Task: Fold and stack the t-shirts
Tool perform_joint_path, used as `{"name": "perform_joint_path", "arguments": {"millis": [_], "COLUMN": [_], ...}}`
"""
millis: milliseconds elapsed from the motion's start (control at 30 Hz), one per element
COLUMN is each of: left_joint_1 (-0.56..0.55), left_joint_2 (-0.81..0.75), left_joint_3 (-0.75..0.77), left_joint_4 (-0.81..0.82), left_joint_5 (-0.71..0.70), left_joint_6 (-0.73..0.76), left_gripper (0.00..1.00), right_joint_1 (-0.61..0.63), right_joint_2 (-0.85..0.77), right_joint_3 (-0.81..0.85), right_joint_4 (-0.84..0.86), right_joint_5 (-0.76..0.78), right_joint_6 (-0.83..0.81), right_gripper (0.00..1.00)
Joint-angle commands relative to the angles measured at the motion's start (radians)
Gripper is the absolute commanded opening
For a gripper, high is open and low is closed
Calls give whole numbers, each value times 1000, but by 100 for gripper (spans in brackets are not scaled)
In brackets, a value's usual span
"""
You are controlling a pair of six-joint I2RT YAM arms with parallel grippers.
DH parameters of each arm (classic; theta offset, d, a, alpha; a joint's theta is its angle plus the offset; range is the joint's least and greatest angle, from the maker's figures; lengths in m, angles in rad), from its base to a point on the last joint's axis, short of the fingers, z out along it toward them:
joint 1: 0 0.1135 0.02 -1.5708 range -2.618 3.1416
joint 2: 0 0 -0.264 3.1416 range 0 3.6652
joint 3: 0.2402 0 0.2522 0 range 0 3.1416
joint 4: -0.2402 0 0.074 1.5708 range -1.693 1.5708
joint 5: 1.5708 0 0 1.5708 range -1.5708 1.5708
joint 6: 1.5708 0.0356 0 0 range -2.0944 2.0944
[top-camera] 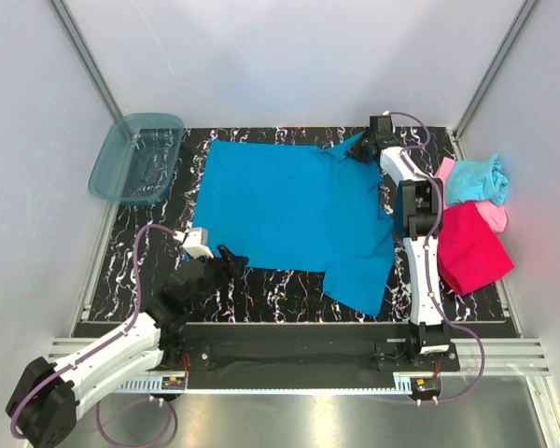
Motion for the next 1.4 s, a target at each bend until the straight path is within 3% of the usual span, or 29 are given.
{"name": "perform_joint_path", "arguments": {"millis": [0, 433, 700, 833, 867, 967, 1067, 1233, 1367], "left_joint_1": [-4, -4, -4, -4, -4, -4, -4, -4, -4], "left_joint_2": [-5, -5, -20, -25, -25, -30, -33, -28, -31], "left_joint_3": [1, 2, 1, -1, -1, -1, -1, -2, -1], "left_joint_4": [30, 33, 30, 27, 26, 22, 21, 24, 24], "left_joint_5": [-7, -2, -2, -4, -4, -5, -7, -7, -5], "left_joint_6": [20, 22, 22, 22, 22, 23, 23, 23, 23], "left_gripper": [71, 71, 70, 70, 70, 70, 70, 70, 70], "right_joint_1": [10, 8, 1, -2, -2, -2, -4, -4, -4], "right_joint_2": [-104, -191, -201, -196, -194, -193, -193, -199, -194], "right_joint_3": [-2, -3, -26, -31, -32, -32, -35, -78, -97], "right_joint_4": [17, 31, 31, 31, 31, 29, 29, 32, 40], "right_joint_5": [-16, -20, -17, -16, -16, -12, -17, -20, -11], "right_joint_6": [14, -1, -9, -9, -7, -9, -9, -7, -9], "right_gripper": [0, 2, 21, 23, 23, 8, 6, 30, 37]}}
